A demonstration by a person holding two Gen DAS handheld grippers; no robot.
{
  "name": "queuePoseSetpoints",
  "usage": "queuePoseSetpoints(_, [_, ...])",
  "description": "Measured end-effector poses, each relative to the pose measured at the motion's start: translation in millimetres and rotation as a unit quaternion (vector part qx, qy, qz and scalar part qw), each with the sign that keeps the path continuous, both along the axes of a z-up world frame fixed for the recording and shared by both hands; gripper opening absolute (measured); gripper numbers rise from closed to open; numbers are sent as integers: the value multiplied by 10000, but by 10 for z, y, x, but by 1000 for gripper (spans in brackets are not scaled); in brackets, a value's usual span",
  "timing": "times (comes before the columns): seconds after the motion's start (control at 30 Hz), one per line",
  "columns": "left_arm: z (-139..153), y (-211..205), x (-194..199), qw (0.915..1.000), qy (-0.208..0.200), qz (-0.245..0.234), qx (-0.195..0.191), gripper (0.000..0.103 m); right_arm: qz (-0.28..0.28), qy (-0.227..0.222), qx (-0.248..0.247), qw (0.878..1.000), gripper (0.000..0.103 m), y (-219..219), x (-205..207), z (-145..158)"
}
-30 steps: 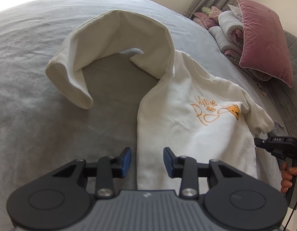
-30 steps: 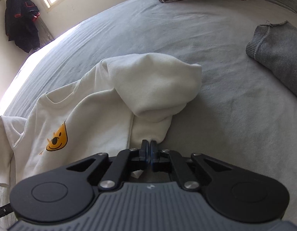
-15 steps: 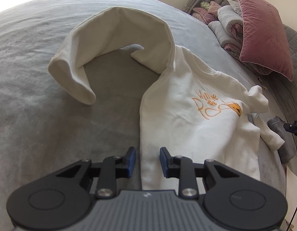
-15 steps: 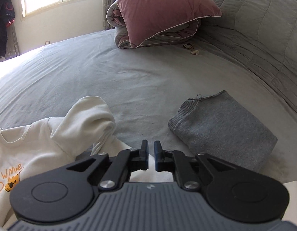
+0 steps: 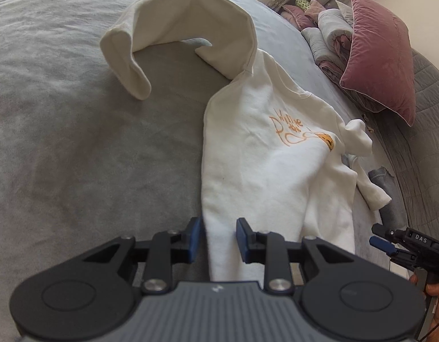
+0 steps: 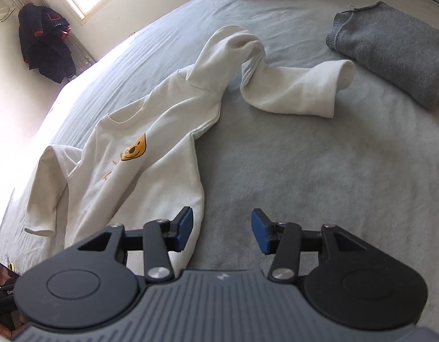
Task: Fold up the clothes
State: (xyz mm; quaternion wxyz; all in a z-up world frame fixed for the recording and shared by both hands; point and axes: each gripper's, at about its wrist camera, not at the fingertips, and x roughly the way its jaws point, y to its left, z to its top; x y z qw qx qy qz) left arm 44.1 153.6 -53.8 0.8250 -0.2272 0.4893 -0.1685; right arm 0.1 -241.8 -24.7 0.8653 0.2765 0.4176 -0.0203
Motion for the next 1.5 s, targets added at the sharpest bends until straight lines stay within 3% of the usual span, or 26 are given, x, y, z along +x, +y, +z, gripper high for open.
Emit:
queuePoseSetpoints(0.3, [-158, 284, -304, 9926, 392, 16, -1152, 26, -184, -58, 1397, 9900, 50, 172, -575, -350])
queuePoseSetpoints(0.47, [-151, 236, -441, 9895, 366, -114, -1397, 25, -219, -194, 1943, 9805, 51, 320, -637, -418])
queuePoseSetpoints(0.6, [-112, 204, -480, 9901, 270, -118, -1373, 9, 244, -550, 706, 9957, 51, 725, -707, -260])
queuePoseSetpoints(0.73, [-69, 196, -479, 9891, 148, -93, -1459, 5, 490, -841, -325, 9947, 51, 1123, -696, -271])
queuePoseSetpoints(0.9, [9, 184, -515, 9912, -104, 17, -1322, 4, 526, -1073, -1547, 9807, 50, 1339, -631, -402])
queuePoseSetpoints(1.0, [63, 240, -534, 9921, -241, 209, -1211, 4, 658, -1196, -2302, 9635, 40, 1434, -642, -435])
queuePoseSetpoints(1.07, [99, 289, -549, 9925, -356, 348, -1113, 4, 860, -1228, -2559, 9550, 40, 1431, -705, -422])
queuePoseSetpoints(1.23, [135, 374, -567, 9917, -516, 683, -961, 4, 1069, -1216, -2566, 9529, 40, 1410, -823, -400])
queuePoseSetpoints(1.37, [139, 345, -563, 9926, -586, 715, -786, 4, 1176, -1197, -2963, 9402, 40, 1489, -830, -468])
queuePoseSetpoints(1.5, [114, 309, -555, 9939, -551, 601, -749, 6, 1102, -1210, -3050, 9382, 40, 1502, -786, -480])
